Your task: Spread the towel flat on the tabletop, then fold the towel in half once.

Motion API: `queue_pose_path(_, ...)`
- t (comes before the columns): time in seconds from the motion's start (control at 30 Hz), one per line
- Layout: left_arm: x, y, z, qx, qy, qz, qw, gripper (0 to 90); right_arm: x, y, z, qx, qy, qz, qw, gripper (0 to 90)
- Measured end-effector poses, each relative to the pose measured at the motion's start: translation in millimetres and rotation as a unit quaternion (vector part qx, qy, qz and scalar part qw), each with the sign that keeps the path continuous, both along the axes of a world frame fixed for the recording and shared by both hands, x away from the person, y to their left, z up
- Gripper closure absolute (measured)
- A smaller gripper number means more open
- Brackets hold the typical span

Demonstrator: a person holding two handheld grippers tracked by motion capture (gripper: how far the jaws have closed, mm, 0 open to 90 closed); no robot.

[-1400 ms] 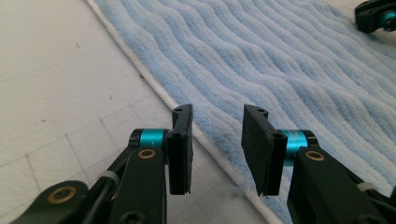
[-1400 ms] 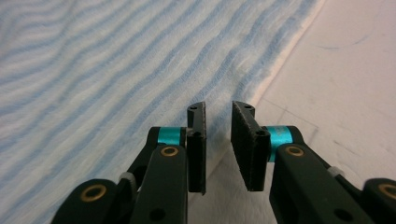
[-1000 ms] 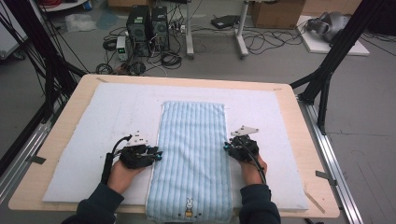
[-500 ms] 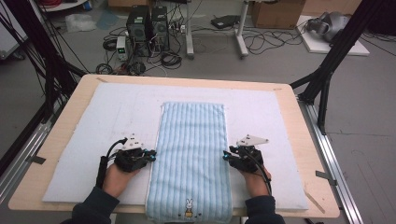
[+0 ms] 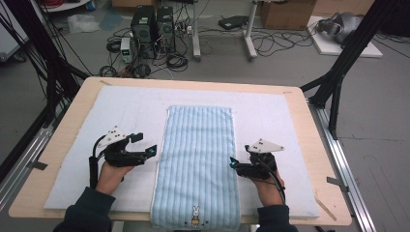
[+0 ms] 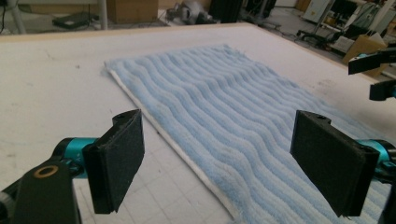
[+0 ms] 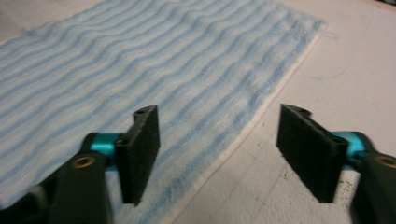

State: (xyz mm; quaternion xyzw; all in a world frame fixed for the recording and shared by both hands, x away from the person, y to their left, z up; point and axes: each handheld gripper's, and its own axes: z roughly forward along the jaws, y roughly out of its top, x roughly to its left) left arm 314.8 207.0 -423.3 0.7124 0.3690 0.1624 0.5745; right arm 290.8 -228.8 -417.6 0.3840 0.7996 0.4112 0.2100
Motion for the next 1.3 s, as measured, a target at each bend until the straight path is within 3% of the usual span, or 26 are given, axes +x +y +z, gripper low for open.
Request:
queue_pose_path(0.07, 0.3, 2.5, 2.0, -0.005, -0.005, -0.002, 1.0000, 18.0, -2.6, -2.1, 2.1, 0.008, -0.007, 0.008, 0.9999, 17.3)
queue_pose_path(0.13, 0.4, 4.2, 2.5, 0.000, -0.028, -0.010, 0.9995, 18.1, -5.6, -5.1, 4.7, 0.013, -0.021, 0.010, 0.9996, 13.3)
queue_pose_path(0.17, 1.0, 4.7, 2.0, -0.003, -0.045, -0.018, 0.9988, 18.7, -6.6, -6.9, 5.6, 0.014, -0.029, 0.011, 0.9994, 12.0)
queue_pose_path(0.27, 3.1, 6.0, 1.6, -0.016, -0.063, -0.024, 0.9976, 20.5, -8.5, -13.7, 6.6, 0.023, -0.038, 0.010, 0.9990, 11.9)
queue_pose_path(0.43, 4.6, 8.0, 3.0, -0.012, -0.049, -0.019, 0.9985, 20.3, -9.4, -24.0, 5.5, 0.032, -0.045, -0.001, 0.9985, 11.2)
queue_pose_path(0.8, 6.2, 15.9, 5.0, -0.033, -0.020, -0.015, 0.9991, 17.6, -7.4, -32.2, 4.5, 0.053, -0.037, -0.024, 0.9976, 11.0)
queue_pose_path(1.3, 13.1, 9.7, -1.3, -0.007, 0.013, -0.015, 0.9998, 17.9, -2.6, -32.1, 2.6, 0.052, -0.026, -0.031, 0.9978, 11.0)
